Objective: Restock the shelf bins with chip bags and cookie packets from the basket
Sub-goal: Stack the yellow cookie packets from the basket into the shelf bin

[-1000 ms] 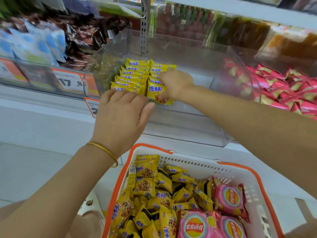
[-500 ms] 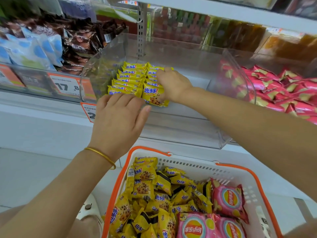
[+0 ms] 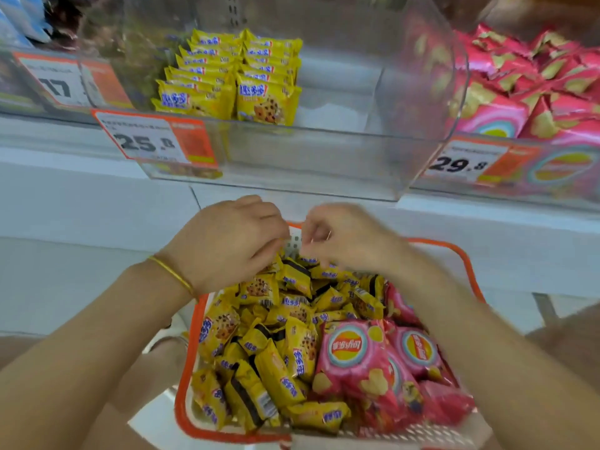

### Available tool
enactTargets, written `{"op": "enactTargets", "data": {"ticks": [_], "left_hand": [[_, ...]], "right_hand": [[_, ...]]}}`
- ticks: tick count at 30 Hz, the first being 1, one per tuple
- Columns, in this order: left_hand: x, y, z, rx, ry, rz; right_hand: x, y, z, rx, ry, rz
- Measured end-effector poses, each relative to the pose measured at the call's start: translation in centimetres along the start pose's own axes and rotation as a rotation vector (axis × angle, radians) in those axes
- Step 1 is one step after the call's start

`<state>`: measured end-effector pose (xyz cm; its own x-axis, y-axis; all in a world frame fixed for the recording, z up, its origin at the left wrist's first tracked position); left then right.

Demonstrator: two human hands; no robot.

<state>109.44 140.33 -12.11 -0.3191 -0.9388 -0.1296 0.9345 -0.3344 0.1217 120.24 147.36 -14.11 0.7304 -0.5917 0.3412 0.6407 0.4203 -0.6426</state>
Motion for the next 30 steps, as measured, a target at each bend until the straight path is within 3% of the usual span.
{"op": "enactTargets", "data": {"ticks": [3, 9, 13, 19, 25, 30], "left_hand": [[0.1, -0.7, -1.2, 0.038, -0.077, 0.068], [-0.4, -1.5, -1.0, 0.072, -0.057, 0.132], [-0.7, -1.9, -1.2, 0.062, -0.062, 0.167], [-1.5, -2.2, -1.8, 0.028, -0.152, 0.223], [-1.9, -2.0, -3.0, 0.001, -0.262, 0.276], [-1.9, -1.2, -5.2, 0.251, -0.385, 0.353]], "right_hand": [[-4.8, 6.4, -7.6, 0.207, -0.116, -0.177], [-8.6, 12.7, -14.1, 0.308, -0.047, -0.401], [-9.1, 13.1, -13.9, 0.409, 0.031, -0.339], [-8.7, 13.4, -11.6, 0.19, 0.034, -0.25], [-5.1, 12.6, -6.5, -0.015, -0.082, -0.177], [-2.0, 10.1, -4.6, -0.287, -0.161, -0.116]]}}
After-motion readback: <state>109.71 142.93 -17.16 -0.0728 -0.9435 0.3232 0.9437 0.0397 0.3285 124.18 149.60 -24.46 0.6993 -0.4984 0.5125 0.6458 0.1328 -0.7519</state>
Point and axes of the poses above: each hand's wrist, its own x-axis away from the middle knuckle, its own z-axis out of the back of the hand, y = z × x, the point moved 6 cm from there along -x, towards the middle knuckle, and after that the axes turned 2 degrees about -y, right-handed, at the moved point
